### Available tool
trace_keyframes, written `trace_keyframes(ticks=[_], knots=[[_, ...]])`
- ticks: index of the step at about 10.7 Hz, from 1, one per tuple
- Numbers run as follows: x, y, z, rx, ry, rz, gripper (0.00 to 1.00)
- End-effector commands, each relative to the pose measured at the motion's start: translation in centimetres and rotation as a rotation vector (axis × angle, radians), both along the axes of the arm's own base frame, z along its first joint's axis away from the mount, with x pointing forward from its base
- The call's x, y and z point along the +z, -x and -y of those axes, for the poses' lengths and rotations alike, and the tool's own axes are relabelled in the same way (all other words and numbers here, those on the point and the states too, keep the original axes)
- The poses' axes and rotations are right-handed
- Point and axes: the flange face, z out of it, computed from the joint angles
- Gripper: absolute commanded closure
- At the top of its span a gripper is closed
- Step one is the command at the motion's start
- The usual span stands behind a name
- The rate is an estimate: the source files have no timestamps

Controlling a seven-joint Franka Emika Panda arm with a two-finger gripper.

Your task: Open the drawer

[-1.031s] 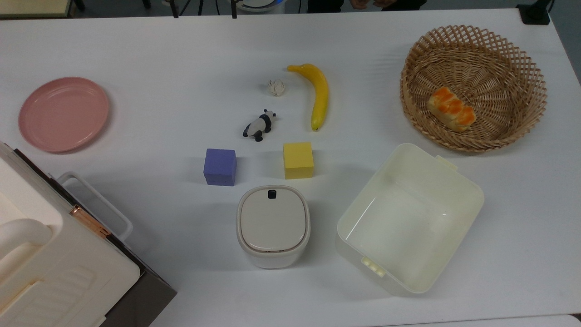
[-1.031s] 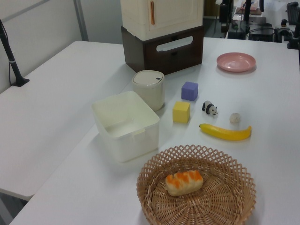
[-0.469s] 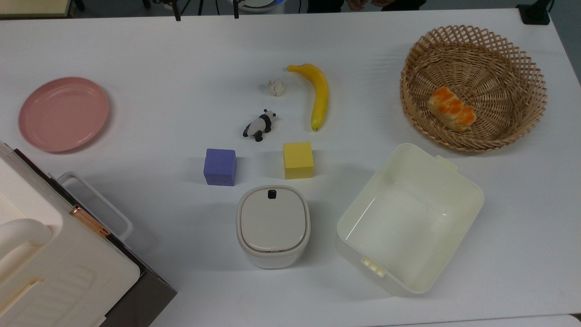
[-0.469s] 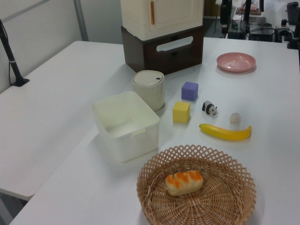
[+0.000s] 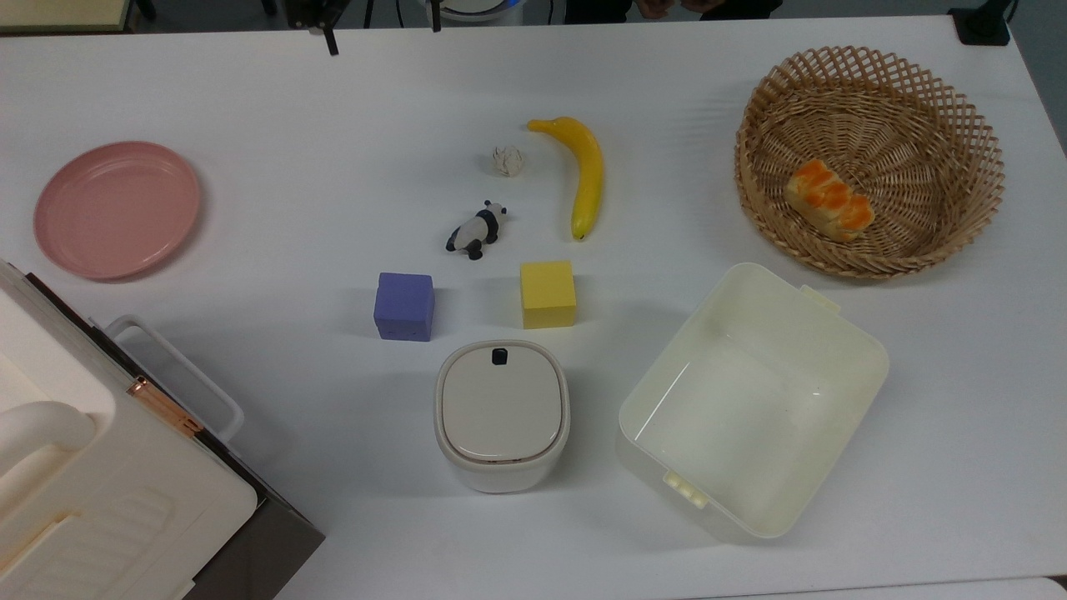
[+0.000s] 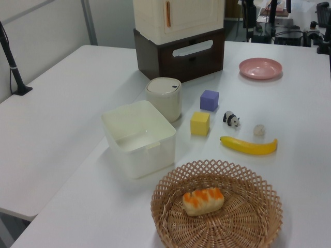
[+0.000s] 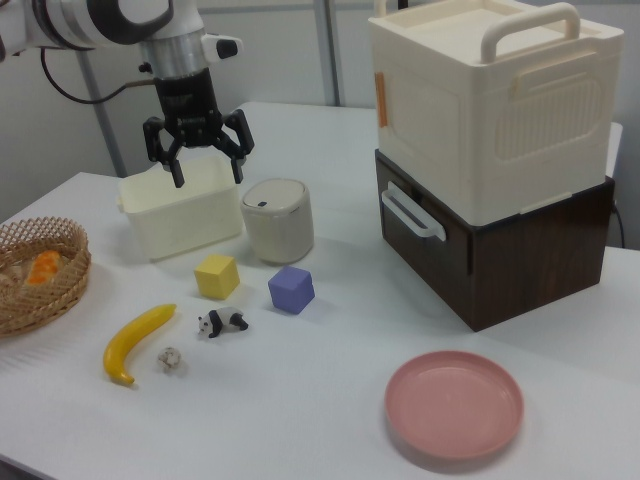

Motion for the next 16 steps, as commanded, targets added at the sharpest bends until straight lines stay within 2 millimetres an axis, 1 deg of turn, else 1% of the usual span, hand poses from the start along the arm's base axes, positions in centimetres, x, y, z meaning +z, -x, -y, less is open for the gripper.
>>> trace_keyframes(ticks=[1, 2, 3, 4, 6, 7, 8, 9, 11, 13, 14, 15, 16], knots=[[-3.5, -1.6, -0.2, 0.124, 0.013, 0.035, 0.0], [-4.4, -2.5, -0.1, 0.141, 0.024, 0.057, 0.0], [-4.7, -3.3, 0.3, 0.163, 0.04, 0.091, 0.0], [-5.8, -4.4, 0.6, 0.188, 0.047, 0.111, 0.0], [-7.6, -6.1, 2.6, 0.233, 0.076, 0.153, 0.0], [-9.0, -6.9, 3.5, 0.27, 0.1, 0.164, 0.0], [-9.9, -7.9, 4.8, 0.291, 0.122, 0.198, 0.0], [-11.0, -8.7, 5.5, 0.33, 0.147, 0.217, 0.0], [-12.8, -9.8, 7.3, 0.383, 0.201, 0.234, 0.0], [-14.1, -11.0, 8.4, 0.41, 0.254, 0.282, 0.0], [-14.9, -11.5, 8.6, 0.432, 0.282, 0.298, 0.0], [-15.5, -11.9, 9.7, 0.442, 0.313, 0.321, 0.01], [-16.5, -12.5, 10.1, 0.463, 0.341, 0.337, 0.03]])
